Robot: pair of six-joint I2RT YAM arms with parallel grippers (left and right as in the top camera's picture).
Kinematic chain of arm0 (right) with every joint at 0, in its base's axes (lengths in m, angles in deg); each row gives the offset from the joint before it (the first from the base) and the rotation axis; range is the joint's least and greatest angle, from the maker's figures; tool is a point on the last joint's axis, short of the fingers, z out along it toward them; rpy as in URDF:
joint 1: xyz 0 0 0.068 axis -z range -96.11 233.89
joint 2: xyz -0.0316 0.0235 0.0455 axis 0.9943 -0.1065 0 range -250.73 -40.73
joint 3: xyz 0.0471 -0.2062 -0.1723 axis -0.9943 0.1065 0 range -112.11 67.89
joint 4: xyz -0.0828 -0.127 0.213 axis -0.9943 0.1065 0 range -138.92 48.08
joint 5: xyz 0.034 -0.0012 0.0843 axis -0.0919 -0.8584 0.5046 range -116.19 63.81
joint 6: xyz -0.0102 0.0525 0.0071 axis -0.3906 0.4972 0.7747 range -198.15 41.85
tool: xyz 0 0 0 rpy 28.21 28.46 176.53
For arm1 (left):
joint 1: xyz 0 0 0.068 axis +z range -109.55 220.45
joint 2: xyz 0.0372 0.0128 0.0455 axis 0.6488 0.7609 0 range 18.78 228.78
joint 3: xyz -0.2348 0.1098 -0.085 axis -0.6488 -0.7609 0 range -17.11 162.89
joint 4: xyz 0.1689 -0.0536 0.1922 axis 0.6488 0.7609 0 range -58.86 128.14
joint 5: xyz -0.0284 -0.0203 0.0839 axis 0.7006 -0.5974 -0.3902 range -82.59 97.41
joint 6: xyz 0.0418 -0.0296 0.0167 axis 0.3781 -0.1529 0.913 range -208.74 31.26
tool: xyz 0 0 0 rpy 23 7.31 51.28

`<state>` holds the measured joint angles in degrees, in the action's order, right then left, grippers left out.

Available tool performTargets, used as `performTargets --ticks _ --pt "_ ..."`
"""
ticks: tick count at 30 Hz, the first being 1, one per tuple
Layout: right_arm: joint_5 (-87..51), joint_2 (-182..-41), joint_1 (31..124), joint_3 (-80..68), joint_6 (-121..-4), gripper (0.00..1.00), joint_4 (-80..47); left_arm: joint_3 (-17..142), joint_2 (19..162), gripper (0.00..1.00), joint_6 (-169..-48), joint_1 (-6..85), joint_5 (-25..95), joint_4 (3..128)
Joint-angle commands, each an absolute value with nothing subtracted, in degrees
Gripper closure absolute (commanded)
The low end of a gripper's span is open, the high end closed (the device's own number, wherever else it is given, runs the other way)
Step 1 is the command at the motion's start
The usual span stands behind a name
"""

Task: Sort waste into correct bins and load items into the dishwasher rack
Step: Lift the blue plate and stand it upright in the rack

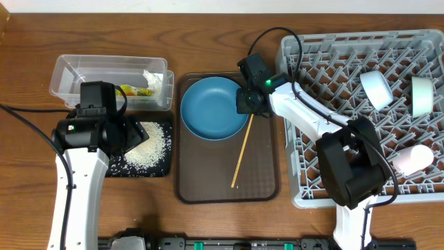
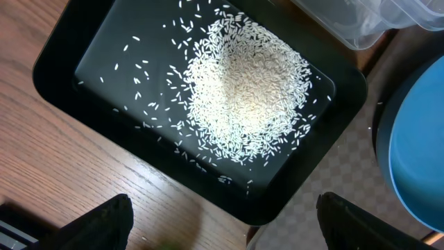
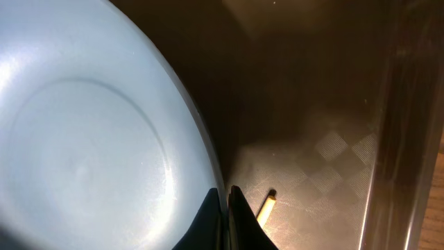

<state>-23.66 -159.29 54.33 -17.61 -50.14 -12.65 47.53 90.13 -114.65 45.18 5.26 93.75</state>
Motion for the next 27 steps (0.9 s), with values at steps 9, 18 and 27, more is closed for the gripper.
performTargets --ticks 9,18,27 --pt "-47.7 -140.23 59.07 -21.06 -61.87 0.99 -9.99 47.83 89.93 0.13 -115.0 45.43 4.16 93.88" --pt "-89.56 -133.52 63.81 -21.01 -89.15 0.99 -15.47 47.83 89.93 0.13 -115.0 45.43 4.16 93.88" --pt "-96.71 -136.52 70.74 -20.95 -99.88 0.99 -18.03 47.83 89.93 0.13 -115.0 45.43 4.16 93.88"
